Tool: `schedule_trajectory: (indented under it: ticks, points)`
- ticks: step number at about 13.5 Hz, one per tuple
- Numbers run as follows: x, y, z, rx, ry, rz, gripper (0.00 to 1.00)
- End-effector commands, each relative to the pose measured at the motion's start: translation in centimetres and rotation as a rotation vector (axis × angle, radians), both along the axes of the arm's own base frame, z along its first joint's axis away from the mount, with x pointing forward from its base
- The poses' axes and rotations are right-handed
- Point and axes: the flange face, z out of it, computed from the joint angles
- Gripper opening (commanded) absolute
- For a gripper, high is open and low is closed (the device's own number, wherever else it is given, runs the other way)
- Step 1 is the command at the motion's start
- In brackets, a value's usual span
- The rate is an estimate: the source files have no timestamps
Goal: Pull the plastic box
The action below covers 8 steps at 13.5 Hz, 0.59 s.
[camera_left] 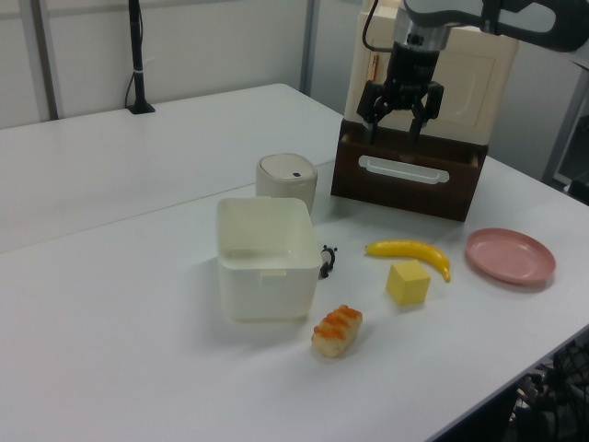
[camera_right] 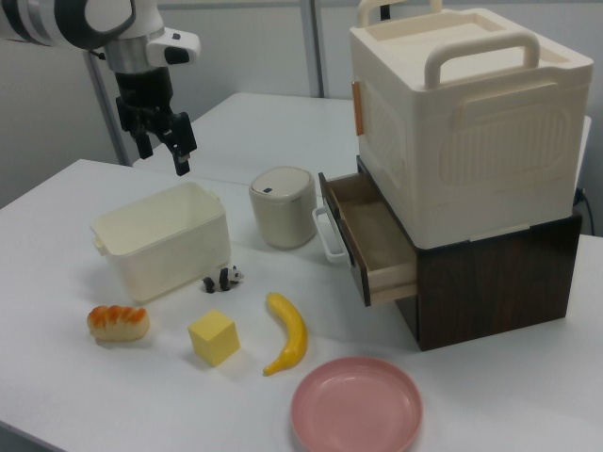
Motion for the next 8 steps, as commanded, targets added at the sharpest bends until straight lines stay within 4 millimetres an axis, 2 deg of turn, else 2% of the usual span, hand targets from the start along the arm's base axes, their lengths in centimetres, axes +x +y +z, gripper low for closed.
schedule_trajectory:
  ticks: [1,3,8]
  points:
    - [-0.43,-0.27,-0.34,0.006,-0.016,-0.028,1.00]
    - [0.25,-0.64,-1.24,0.010,-0.001,-0.038,1.00]
    - [0.06,-0.11,-0.76,0.012,-0.003,-0.038,1.00]
